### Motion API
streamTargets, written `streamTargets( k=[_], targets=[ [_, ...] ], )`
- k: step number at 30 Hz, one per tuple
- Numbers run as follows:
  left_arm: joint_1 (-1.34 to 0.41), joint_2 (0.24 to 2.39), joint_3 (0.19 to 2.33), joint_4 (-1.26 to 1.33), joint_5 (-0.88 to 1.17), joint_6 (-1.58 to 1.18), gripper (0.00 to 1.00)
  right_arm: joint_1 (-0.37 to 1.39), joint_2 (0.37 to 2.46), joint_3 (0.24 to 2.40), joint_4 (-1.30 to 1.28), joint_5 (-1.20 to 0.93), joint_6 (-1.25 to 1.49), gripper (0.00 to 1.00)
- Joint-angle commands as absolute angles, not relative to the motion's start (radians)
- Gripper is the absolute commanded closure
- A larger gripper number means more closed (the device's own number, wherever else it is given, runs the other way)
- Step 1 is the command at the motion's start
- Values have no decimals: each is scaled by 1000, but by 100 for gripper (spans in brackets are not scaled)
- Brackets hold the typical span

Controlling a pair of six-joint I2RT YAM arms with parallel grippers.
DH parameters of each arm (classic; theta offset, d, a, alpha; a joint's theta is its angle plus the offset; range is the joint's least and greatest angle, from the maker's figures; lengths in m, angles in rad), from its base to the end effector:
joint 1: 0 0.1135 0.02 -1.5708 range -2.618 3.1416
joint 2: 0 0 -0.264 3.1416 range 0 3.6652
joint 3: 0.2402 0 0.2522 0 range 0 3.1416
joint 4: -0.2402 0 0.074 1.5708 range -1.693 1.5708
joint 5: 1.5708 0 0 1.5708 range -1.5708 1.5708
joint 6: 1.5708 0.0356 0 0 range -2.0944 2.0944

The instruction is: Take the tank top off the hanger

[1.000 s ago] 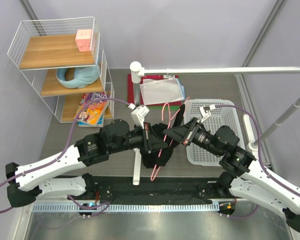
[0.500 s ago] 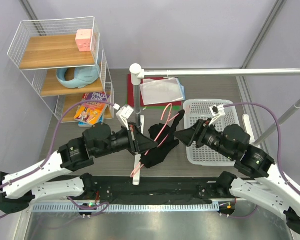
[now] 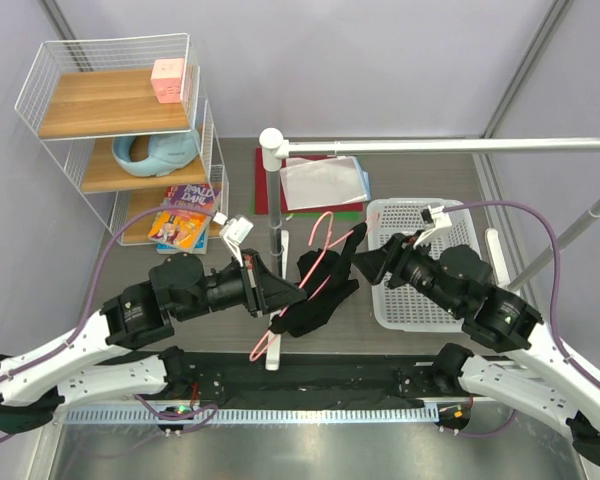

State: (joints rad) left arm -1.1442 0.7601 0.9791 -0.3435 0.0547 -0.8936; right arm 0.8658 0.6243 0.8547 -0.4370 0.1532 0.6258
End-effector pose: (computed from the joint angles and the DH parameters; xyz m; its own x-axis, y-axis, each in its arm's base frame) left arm 0.0659 -0.1496 0.3936 -0.7581 -0.2127 -0.6165 0.5436 0.3160 -0.7775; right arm 0.0932 0.1012 0.3598 -0.4919 0.3152 -0.8116 -0.4537 0.7028 0.5479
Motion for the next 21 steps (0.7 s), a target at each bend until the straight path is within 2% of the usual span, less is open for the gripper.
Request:
streamTargets(
  k=[1,14,16,21],
  targets=[
    [-1144,724,971,-304,100,-907,100,867,657,881,-316,244,607,42],
    [-1144,660,940,-279,143,-919,100,868,744,890,-247,253,640,51],
    [-1144,654,940,-281,144,-917,100,867,744,887,-226,239,643,60],
    [-1144,637,940,-299,130,-916,100,867,738,887,-238,247,652,75]
  ],
)
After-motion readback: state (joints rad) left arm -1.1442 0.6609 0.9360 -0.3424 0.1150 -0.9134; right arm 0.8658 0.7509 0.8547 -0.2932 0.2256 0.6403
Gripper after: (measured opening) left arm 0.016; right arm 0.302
